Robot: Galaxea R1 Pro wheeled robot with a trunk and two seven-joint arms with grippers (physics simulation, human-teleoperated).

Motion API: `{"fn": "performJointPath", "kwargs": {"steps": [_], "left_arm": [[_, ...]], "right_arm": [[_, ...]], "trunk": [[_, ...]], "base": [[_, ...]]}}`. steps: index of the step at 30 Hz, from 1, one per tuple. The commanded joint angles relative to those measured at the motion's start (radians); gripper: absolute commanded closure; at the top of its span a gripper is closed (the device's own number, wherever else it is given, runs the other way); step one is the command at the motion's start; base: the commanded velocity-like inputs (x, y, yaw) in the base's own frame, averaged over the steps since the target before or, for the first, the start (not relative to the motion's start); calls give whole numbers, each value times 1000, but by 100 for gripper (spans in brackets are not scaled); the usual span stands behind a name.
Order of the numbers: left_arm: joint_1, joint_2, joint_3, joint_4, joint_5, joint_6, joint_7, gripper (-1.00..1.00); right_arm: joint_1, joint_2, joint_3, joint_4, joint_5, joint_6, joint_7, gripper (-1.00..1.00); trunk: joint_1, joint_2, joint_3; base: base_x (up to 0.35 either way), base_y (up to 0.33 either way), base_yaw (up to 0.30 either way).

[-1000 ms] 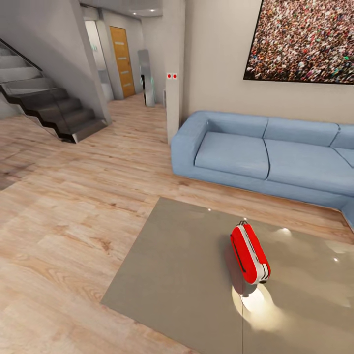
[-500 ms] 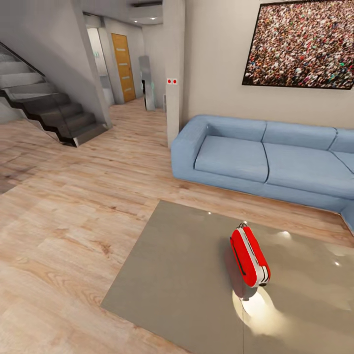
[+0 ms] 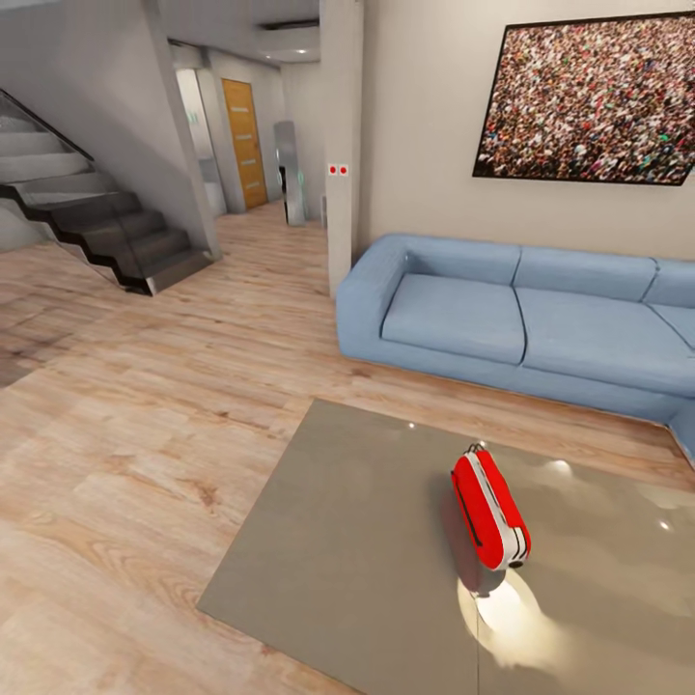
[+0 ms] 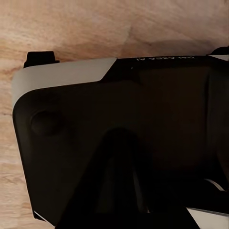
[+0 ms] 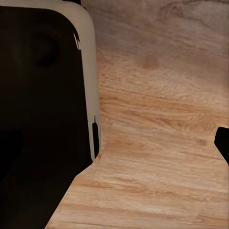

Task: Turn on the radio receiver that's on the table in the living room.

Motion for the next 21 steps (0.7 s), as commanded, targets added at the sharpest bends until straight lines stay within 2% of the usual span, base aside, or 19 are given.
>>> {"fn": "performJointPath", "kwargs": {"steps": [1, 13, 21], "left_arm": [[0, 0, 0, 0, 0, 0, 0, 100], [0, 0, -1, 0, 0, 0, 0, 100], [0, 0, 0, 0, 0, 0, 0, 100]], "right_arm": [[0, 0, 0, 0, 0, 0, 0, -100], [0, 0, 1, 0, 0, 1, 0, -100], [0, 0, 0, 0, 0, 2, 0, -100]], "trunk": [[0, 0, 2], [0, 0, 20], [0, 0, 23]], "base": [[0, 0, 0], [0, 0, 0], [0, 0, 0]]}}
